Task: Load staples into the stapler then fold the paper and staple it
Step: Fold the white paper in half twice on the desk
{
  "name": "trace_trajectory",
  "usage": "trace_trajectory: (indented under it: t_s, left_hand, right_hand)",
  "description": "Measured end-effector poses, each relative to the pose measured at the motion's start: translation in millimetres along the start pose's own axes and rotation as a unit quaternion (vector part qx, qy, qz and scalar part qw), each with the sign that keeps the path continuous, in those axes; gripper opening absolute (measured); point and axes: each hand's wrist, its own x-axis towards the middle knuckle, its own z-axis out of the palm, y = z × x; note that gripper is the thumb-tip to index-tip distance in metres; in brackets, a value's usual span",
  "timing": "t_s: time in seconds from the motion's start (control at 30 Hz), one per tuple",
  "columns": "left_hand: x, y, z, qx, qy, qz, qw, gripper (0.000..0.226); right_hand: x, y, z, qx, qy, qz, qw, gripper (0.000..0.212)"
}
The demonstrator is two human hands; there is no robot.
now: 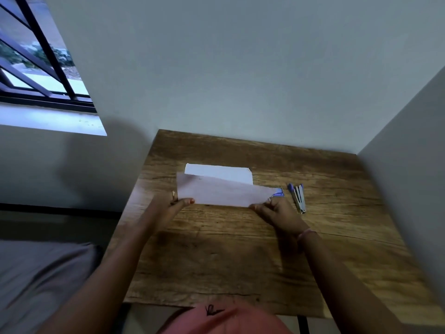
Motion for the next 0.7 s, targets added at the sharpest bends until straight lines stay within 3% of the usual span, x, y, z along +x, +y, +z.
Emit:
trace_trajectory:
  t_s: [0.23, 0.53, 0.7]
  left_hand:
    - [1, -4, 13, 0.015, 0.033, -0.086, 0.996, 0.022]
    - [20, -1, 18, 0.029, 0.04, -0.179, 0.983, 0.021]
    - [23, 0, 20, 0.038, 0.058, -0.202, 0.977, 0.02]
  right_hand:
    - [8, 4, 10, -0.011, 0.028, 0.047, 0.998, 0.039]
    - [28, -3, 21, -0.053, 0.099, 0.106, 0.988, 0.016]
    - [36, -6, 29, -0.044, 0.121, 0.157, 0.979, 0.037]
